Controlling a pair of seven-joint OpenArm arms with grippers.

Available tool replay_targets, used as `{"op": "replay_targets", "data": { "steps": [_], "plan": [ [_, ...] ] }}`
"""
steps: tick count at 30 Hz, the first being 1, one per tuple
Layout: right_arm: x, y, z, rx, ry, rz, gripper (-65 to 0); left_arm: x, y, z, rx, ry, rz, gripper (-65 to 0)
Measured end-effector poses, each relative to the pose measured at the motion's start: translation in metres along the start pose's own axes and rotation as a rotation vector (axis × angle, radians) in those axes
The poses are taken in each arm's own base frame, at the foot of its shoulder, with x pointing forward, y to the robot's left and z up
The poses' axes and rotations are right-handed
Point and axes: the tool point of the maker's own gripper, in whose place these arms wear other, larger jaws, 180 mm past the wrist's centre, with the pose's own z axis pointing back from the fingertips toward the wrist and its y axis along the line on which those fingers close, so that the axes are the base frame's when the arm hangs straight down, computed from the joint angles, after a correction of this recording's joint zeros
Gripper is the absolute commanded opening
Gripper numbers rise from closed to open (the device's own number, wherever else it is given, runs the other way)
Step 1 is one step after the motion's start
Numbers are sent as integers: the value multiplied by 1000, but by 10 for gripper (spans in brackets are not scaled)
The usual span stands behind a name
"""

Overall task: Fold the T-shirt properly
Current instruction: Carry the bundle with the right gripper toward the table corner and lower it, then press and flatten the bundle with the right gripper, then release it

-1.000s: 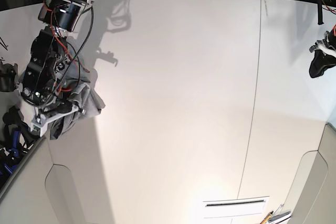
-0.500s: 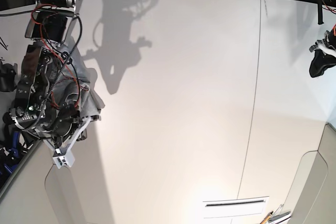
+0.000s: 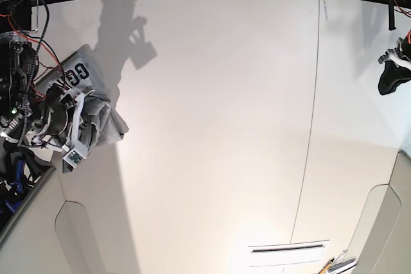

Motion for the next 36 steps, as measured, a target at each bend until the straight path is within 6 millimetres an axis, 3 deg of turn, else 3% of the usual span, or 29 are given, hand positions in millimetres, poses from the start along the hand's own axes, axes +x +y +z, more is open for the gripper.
{"op": "replay_targets", "data": {
  "steps": [6,16,20,26,28,32,36],
  "plan": [
    [-20,-19,2,-23,47,-6,-650,0,0,0,0,-1,0,-650],
    [-94,-18,-39,89,204,-225,-650,0,0,0,0,-1,0,-650],
    [-105,-14,-49,128,220,-380,-650,0,0,0,0,-1,0,-650],
    [-93,25,-74,249,211,-552,-650,0,0,0,-1,-2,0,-650],
    [-76,42,-87,263,191,-582,-650,0,0,0,-1,-1,0,-650],
    [-20,80,-114,302,72,-639,-650,0,0,0,0,-1,0,-650],
    [4,97,-127,269,55,-687,-650,0,0,0,0,0,0,-650]
  ]
}}
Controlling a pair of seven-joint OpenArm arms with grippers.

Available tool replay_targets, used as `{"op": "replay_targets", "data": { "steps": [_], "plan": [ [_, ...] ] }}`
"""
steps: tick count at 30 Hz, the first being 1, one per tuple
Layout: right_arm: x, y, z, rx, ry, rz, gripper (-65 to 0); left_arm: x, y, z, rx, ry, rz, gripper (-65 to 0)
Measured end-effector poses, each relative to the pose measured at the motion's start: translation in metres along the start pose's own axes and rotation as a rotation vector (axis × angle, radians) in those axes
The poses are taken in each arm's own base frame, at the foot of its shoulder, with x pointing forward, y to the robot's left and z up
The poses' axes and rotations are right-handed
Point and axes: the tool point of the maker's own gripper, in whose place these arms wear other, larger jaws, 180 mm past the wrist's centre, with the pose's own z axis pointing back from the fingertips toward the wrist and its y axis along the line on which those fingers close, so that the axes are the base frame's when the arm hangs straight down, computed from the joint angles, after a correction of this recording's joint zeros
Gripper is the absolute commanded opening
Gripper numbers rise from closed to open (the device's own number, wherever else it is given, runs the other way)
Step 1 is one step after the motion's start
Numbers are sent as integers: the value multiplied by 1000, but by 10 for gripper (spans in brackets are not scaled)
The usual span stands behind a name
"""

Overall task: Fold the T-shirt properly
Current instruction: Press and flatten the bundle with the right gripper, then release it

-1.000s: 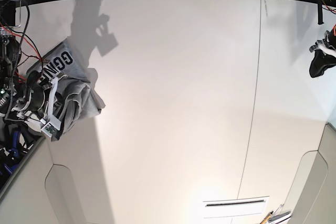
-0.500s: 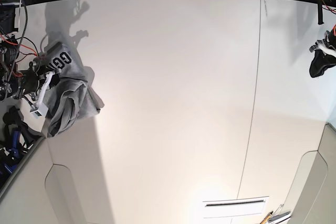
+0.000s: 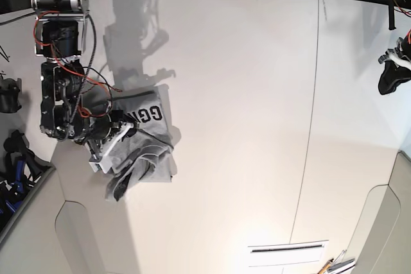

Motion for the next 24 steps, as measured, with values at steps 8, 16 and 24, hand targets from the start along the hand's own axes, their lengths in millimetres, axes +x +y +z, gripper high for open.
{"op": "replay_targets", "data": {
  "steps": [8,16,24],
  "plan": [
    [-1,-4,-2,-76,-50,-88,-650,-2,1,0,5,9,-2,-650],
    [-51,-17,30,-142,-106,-131,-650,-3,1,1,6,11,-2,-650],
    [-101,-61,80,-344,-85,-153,-650,-3,1,1,6,12,-3,-650]
  ]
}}
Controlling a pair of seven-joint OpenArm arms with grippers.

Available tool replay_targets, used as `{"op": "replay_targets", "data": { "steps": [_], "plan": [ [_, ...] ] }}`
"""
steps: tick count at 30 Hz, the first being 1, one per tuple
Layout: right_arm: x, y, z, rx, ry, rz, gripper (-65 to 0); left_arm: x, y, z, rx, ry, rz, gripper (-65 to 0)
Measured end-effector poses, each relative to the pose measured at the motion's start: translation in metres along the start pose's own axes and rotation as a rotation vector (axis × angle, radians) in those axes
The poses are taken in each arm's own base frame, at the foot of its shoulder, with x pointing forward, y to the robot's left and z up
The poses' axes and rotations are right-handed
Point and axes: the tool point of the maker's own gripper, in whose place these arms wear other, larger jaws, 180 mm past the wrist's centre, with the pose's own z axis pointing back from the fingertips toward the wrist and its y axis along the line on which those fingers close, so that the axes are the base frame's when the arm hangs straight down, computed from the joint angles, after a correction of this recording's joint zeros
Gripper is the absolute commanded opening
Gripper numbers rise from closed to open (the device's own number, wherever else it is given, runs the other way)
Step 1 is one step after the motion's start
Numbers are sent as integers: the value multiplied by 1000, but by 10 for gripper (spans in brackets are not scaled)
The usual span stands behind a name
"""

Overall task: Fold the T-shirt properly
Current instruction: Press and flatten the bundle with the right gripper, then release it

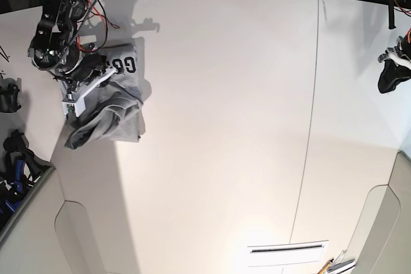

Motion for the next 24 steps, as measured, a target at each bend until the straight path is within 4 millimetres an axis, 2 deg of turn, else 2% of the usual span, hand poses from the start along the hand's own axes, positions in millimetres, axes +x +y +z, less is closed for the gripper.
{"op": "replay_targets", "data": {
  "steps": [4,7,10,17,22,24],
  "plan": [
    [-8,-25,6,-53,15,-5,-650,0,0,0,0,0,0,-650],
    [-8,-31,8,-63,10,-2,-650,0,0,0,0,0,0,-650],
    [1,-33,13,-63,-12,-6,-650,0,0,0,0,-1,0,-650],
    [43,-36,36,-117,-84,26,-650,0,0,0,0,-1,0,-650],
    [106,-26,69,-120,-288,53,-650,1,0,0,-2,-2,1,-650],
    [122,-22,83,-124,-350,66,-650,2,1,1,2,1,-9,-650]
  ]
}}
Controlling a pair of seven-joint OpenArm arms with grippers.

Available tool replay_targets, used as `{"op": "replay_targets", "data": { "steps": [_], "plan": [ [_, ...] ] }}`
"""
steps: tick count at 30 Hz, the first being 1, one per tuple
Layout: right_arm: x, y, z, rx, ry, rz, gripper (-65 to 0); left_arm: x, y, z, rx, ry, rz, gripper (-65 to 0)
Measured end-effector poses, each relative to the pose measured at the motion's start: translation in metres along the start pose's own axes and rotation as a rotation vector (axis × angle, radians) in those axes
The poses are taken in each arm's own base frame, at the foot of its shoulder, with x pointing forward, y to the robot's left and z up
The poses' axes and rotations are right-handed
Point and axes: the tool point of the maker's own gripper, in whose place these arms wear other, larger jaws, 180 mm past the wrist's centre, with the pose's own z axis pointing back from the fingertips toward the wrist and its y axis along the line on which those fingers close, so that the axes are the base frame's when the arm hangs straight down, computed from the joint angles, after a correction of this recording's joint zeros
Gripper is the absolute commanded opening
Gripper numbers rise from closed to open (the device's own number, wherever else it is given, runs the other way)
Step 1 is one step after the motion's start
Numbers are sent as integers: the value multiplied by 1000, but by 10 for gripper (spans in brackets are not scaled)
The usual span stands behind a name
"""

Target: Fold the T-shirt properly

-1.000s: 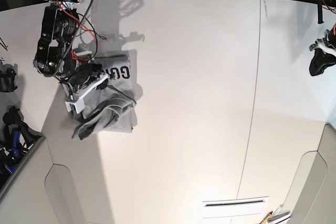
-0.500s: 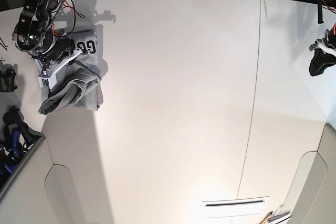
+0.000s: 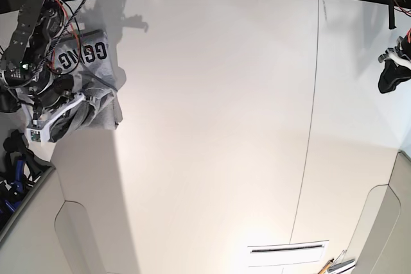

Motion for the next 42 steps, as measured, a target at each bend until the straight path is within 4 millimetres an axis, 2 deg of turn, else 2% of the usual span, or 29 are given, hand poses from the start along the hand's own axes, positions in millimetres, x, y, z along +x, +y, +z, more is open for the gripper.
{"op": "replay_targets", "data": {
  "steps": [5,7,13,16,19,23,27,30,34,37,42],
  "plan": [
    [30,3,23,-17,-119,35,-650,18,10,6,18,-3,-61,-650],
    [33,5,30,-13,-142,50,-650,28,18,12,42,-16,-80,-650],
    [-3,10,42,-6,-83,102,-650,40,40,45,90,-45,-53,-650],
    [-19,16,55,14,-72,121,-650,36,51,65,119,-50,-24,-650],
    [-39,24,66,49,-38,156,-650,27,56,76,133,-25,-8,-650],
    [-60,33,80,90,-1,185,-650,6,50,85,96,40,30,-650],
    [-99,45,96,159,101,209,-650,-26,44,100,71,124,94,-650],
    [-128,50,108,215,188,236,-650,-48,31,113,6,188,123,-650],
    [-167,38,124,229,336,326,-650,-80,27,138,12,291,176,-650],
    [-186,25,134,214,417,378,-650,-102,28,156,36,365,205,-650],
    [-213,20,150,229,512,394,-650,-125,26,178,59,462,232,-650]
  ]
}}
